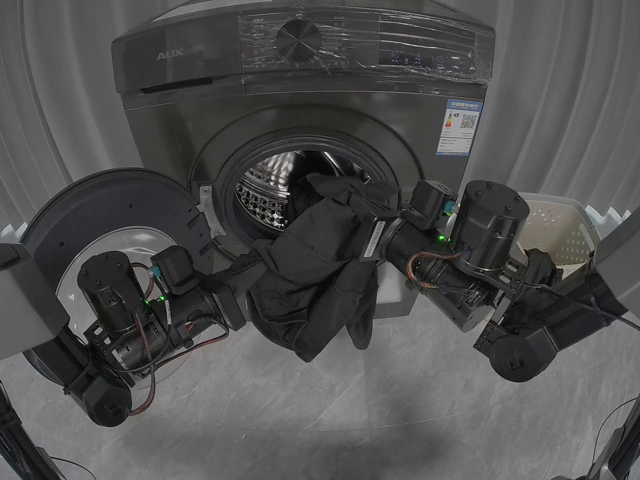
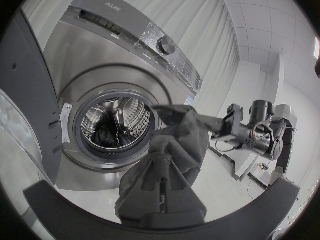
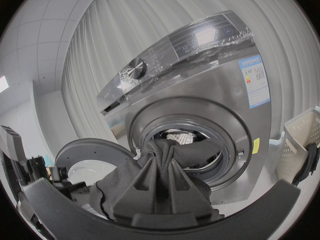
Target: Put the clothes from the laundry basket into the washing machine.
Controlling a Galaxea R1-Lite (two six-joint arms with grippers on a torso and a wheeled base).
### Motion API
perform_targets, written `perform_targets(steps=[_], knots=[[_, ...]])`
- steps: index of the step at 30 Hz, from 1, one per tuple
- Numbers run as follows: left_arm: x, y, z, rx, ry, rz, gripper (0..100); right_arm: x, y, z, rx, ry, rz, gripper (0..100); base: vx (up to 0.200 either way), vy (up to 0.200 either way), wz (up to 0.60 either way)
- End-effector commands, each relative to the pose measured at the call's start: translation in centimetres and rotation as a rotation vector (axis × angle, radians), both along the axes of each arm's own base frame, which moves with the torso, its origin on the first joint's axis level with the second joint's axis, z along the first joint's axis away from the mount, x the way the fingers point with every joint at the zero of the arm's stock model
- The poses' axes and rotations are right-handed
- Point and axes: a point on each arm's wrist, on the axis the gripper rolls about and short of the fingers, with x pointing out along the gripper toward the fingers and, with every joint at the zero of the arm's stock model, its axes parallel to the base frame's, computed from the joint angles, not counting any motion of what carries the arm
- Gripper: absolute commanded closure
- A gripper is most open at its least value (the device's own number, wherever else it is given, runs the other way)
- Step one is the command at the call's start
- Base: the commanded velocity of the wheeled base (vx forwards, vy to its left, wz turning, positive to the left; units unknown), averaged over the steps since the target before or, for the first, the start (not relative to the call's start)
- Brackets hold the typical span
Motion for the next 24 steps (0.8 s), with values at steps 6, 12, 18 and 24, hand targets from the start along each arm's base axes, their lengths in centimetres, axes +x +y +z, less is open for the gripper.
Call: perform_targets(steps=[6,12,18,24], knots=[[-0.5,-0.2,2.5,-0.042,-0.089,0.013,100,1.3,-1.1,-1.9,-0.042,0.046,-0.042,0,0.0,0.0,0.0],[-0.2,-1.8,3.9,-0.066,-0.154,0.095,100,1.7,-2.6,-4.1,-0.107,0.104,-0.081,0,0.0,0.0,0.0],[-0.3,-3.4,5.2,-0.104,-0.199,0.078,100,1.0,-3.0,-5.6,-0.172,0.137,-0.072,0,0.0,0.0,0.0],[0.2,-4.1,5.7,-0.128,-0.213,0.12,100,0.2,-2.9,-6.4,-0.211,0.147,-0.027,0,0.0,0.0,0.0]])
